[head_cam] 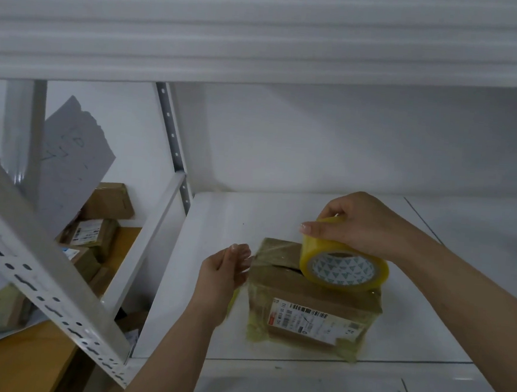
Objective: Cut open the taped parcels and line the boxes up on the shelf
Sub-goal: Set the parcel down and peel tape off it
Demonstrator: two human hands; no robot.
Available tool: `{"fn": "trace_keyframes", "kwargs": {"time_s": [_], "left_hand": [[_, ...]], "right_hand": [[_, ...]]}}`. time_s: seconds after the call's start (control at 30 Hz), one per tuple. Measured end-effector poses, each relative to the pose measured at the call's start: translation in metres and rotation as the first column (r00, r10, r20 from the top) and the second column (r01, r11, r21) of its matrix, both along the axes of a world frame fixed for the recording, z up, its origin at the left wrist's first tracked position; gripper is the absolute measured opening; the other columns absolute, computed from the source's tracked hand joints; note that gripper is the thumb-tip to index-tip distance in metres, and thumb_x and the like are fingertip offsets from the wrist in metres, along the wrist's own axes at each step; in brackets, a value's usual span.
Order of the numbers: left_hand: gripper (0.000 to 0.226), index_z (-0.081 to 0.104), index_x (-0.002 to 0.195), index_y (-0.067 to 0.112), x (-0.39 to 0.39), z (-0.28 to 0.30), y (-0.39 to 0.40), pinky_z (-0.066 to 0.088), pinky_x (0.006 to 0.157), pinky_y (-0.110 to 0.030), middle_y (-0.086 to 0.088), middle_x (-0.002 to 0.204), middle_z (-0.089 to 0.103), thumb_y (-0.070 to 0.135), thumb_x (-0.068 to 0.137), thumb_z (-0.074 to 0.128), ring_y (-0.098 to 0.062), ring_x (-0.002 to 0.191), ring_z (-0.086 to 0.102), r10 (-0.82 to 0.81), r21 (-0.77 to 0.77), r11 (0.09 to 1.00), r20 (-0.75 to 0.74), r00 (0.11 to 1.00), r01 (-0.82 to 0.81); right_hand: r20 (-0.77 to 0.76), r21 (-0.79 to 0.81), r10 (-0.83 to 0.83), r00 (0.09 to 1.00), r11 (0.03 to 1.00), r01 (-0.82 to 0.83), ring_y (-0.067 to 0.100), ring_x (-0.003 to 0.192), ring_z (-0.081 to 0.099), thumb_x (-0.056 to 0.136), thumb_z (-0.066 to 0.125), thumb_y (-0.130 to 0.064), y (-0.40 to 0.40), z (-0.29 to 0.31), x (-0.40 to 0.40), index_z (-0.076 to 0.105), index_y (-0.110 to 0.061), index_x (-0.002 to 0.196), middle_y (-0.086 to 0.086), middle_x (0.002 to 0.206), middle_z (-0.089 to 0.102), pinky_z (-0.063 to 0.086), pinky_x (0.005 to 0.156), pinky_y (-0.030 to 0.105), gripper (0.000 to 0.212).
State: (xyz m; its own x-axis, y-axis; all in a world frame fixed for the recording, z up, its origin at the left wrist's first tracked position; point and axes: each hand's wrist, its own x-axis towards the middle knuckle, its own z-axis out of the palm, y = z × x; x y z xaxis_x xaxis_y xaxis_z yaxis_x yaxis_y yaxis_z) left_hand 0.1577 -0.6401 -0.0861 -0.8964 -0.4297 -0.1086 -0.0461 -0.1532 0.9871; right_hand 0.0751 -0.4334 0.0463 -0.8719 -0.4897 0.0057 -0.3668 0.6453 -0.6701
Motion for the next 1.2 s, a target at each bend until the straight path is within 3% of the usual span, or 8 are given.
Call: {"fn": "trace_keyframes", "kwargs": {"time_s": [0.2, 0.33, 0.47, 0.67, 0.83, 0.97, 1.07, 1.2], "left_hand": [[0.049, 0.072, 0.095, 0.0, 0.0, -0.018, 0.011, 0.052, 0.082, -0.041, -0.017, 0.085, 0.067, 0.035, 0.105, 0.038, -0.029, 0.08, 0.062, -0.18, 0.034, 0.984, 0.15, 0.972, 0.177], [0.035, 0.064, 0.118, 0.011, -0.001, -0.027, 0.013, 0.054, 0.091, -0.048, -0.016, 0.111, 0.071, 0.036, 0.104, 0.042, -0.033, 0.102, 0.068, -0.214, 0.253, 0.954, 0.199, 0.956, 0.161], [0.038, 0.065, 0.115, 0.009, -0.002, -0.034, 0.02, 0.059, 0.061, -0.037, -0.015, 0.093, 0.075, 0.031, 0.105, 0.034, -0.03, 0.081, 0.074, -0.205, 0.365, 0.925, 0.253, 0.946, 0.103], [0.049, 0.077, 0.102, 0.012, 0.005, -0.042, 0.017, 0.059, 0.066, -0.04, -0.019, 0.103, 0.073, 0.031, 0.105, 0.032, -0.033, 0.091, 0.072, -0.25, 0.414, 0.9, 0.233, 0.94, 0.136], [0.031, 0.059, 0.128, 0.005, 0.013, -0.046, 0.012, 0.058, 0.079, -0.039, -0.018, 0.112, 0.07, 0.012, 0.103, 0.041, -0.033, 0.102, 0.069, -0.223, 0.222, 0.956, 0.129, 0.966, 0.191], [0.047, 0.048, 0.141, 0.023, 0.009, -0.001, -0.004, 0.045, 0.076, -0.002, 0.009, 0.139, 0.05, 0.042, 0.099, 0.047, -0.006, 0.122, 0.051, -0.107, -0.264, 0.958, 0.032, 0.994, 0.112], [0.084, 0.026, 0.152, 0.032, 0.0, 0.039, -0.001, 0.017, 0.115, -0.015, 0.024, 0.151, 0.014, 0.077, 0.084, 0.043, 0.008, 0.141, 0.009, -0.392, -0.616, 0.708, 0.066, 0.917, 0.347], [0.134, -0.011, 0.156, 0.021, -0.023, 0.055, 0.029, -0.014, 0.117, -0.037, 0.007, 0.161, -0.017, 0.085, 0.062, 0.06, -0.008, 0.144, -0.024, -0.504, -0.885, 0.137, 0.325, 0.8, 0.445]], "right_hand": [[-0.009, -0.058, -0.042, 0.999, 0.997, 0.042, 0.005, 0.077, 0.064, 0.061, 0.073, -0.068, -0.002, -0.007, 0.001, 0.073, -0.027, 0.074, -0.012, 0.08, 0.069, 0.052, 0.066, 0.028, 0.044], [-0.009, -0.099, -0.072, 0.997, 0.993, 0.071, 0.006, 0.079, 0.064, 0.062, 0.074, -0.066, -0.002, -0.01, 0.0, 0.074, -0.026, 0.073, -0.012, 0.081, 0.07, 0.056, 0.075, 0.035, 0.042], [-0.006, -0.113, -0.069, 0.998, 0.991, 0.068, 0.007, 0.08, 0.065, 0.06, 0.074, -0.068, -0.003, -0.012, -0.001, 0.074, -0.026, 0.071, -0.013, 0.08, 0.07, 0.056, 0.077, 0.036, 0.043], [-0.015, -0.118, -0.064, 0.998, 0.991, 0.062, 0.006, 0.075, 0.065, 0.064, 0.075, -0.066, -0.003, -0.012, -0.002, 0.075, -0.025, 0.071, -0.011, 0.075, 0.07, 0.055, 0.072, 0.032, 0.041], [-0.021, -0.125, -0.059, 0.998, 0.991, 0.056, 0.005, 0.075, 0.065, 0.066, 0.075, -0.064, 0.0, -0.013, -0.003, 0.075, -0.025, 0.071, -0.013, 0.076, 0.07, 0.053, 0.07, 0.029, 0.039], [-0.021, -0.095, -0.045, 0.999, 0.995, 0.042, 0.006, 0.078, 0.064, 0.067, 0.073, -0.068, 0.001, -0.012, -0.004, 0.073, -0.027, 0.073, -0.013, 0.08, 0.069, 0.052, 0.07, 0.03, 0.041], [-0.022, -0.064, -0.018, 1.0, 0.998, 0.016, 0.006, 0.079, 0.064, 0.062, 0.065, -0.078, -0.001, -0.01, -0.002, 0.071, -0.028, 0.077, -0.013, 0.081, 0.068, 0.053, 0.072, 0.031, 0.052], [0.026, -0.047, 0.023, 0.999, 0.999, -0.021, 0.004, 0.088, 0.061, 0.062, 0.058, -0.079, 0.0, -0.001, -0.001, 0.07, -0.029, 0.089, -0.014, 0.094, 0.065, 0.047, 0.069, 0.024, 0.057]]}}
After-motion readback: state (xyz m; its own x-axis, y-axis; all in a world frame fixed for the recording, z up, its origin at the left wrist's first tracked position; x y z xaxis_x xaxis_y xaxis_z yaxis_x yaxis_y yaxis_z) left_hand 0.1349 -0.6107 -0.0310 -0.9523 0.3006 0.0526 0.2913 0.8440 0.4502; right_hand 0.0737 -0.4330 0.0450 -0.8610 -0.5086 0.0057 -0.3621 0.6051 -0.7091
